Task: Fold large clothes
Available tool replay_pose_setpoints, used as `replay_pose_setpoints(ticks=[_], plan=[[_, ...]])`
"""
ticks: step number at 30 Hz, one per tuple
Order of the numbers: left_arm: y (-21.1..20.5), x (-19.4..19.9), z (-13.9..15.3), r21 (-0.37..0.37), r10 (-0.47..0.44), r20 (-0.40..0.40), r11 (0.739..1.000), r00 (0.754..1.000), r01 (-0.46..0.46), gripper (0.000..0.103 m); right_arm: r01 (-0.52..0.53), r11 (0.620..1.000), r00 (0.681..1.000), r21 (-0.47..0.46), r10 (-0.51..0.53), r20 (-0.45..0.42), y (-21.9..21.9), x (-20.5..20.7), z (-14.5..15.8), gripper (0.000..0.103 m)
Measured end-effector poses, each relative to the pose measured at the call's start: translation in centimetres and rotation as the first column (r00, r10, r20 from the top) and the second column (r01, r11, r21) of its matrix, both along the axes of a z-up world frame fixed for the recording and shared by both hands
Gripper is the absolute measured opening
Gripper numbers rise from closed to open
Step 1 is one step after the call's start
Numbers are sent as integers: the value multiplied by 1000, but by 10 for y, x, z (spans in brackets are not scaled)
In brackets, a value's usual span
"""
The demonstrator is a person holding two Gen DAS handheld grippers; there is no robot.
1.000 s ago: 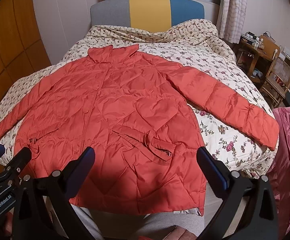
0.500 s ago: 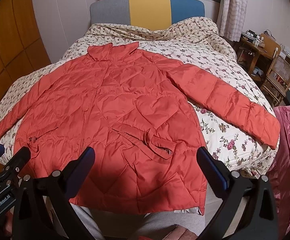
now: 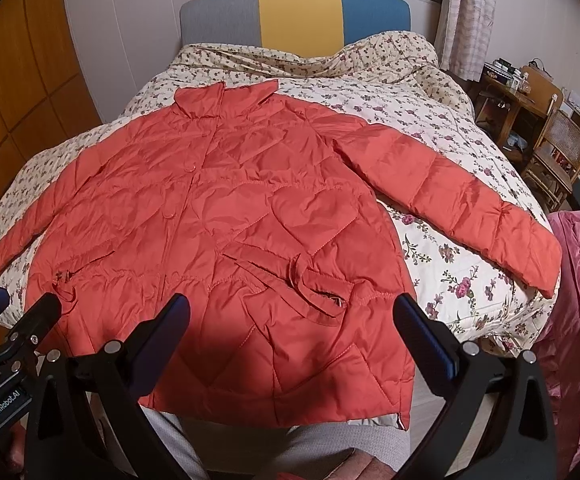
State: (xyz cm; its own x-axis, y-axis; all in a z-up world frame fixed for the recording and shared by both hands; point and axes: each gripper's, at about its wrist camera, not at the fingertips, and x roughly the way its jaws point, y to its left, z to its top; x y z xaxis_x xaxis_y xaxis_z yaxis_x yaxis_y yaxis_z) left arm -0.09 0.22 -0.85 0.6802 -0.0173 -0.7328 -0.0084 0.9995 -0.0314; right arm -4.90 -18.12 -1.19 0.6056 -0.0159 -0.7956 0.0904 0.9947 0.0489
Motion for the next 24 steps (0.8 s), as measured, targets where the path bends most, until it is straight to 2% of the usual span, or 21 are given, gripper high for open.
replay_pose_setpoints(ticks=[24], plan=[[-1, 4, -7, -9, -8, -27, 1000, 1000, 8, 100, 11, 1000, 1000, 7, -11, -14, -3, 4, -6, 101]])
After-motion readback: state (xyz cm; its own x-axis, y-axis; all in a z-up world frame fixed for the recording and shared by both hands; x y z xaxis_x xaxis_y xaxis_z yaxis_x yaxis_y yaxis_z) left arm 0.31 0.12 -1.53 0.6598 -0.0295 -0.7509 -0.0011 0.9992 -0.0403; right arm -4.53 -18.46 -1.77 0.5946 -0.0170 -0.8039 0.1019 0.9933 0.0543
